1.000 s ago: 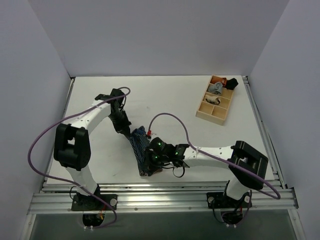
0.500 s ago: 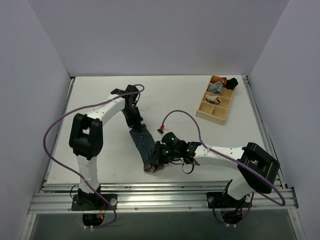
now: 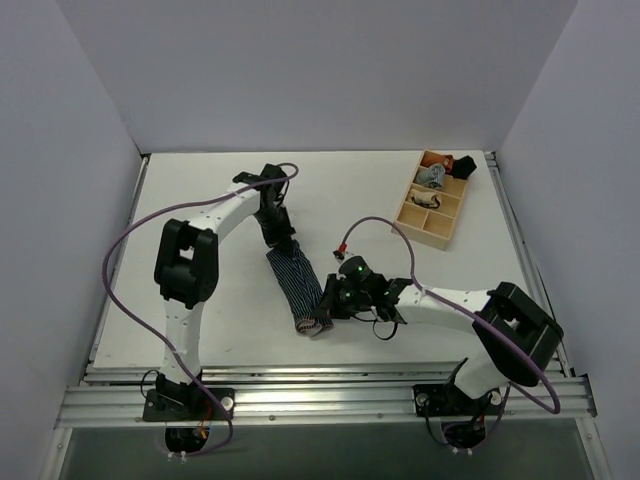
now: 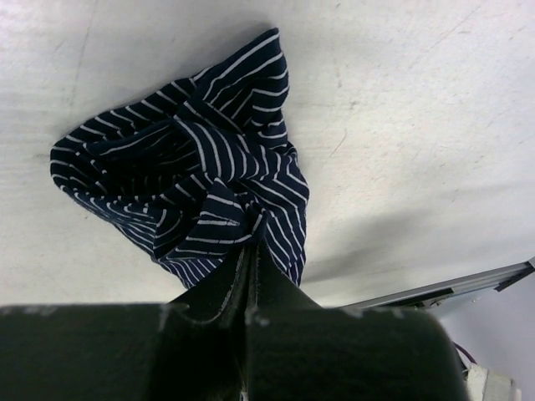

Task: Roll the underwear
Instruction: Fold the underwear

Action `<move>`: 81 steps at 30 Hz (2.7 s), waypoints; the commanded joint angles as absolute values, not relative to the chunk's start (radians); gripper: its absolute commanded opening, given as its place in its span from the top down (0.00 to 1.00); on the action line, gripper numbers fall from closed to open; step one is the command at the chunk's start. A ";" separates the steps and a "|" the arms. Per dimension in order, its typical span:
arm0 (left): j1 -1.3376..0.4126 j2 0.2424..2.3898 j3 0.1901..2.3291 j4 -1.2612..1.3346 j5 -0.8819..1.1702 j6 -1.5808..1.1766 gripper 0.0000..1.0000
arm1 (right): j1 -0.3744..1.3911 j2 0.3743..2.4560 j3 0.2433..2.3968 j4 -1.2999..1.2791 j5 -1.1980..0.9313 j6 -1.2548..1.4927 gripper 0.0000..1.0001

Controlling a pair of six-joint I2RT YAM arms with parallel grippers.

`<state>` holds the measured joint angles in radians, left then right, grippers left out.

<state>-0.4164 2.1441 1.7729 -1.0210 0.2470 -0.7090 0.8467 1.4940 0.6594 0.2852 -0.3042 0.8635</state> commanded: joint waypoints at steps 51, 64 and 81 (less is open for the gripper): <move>-0.236 1.862 1.575 -0.948 0.287 -0.548 0.34 | 0.959 1.658 0.789 0.141 -0.023 0.911 0.81; -0.377 1.661 1.195 -0.822 0.359 -0.690 0.39 | 0.779 1.540 0.932 -0.009 -0.042 0.864 0.59; -0.635 1.483 0.916 -0.466 0.273 -1.098 0.46 | 0.601 1.868 1.083 0.127 -0.190 0.747 0.61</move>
<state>-0.5941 1.5108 0.9421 -0.5915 0.3069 -0.9947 0.6022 1.8606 1.0771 0.0742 -0.1467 0.7677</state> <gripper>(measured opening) 0.539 0.416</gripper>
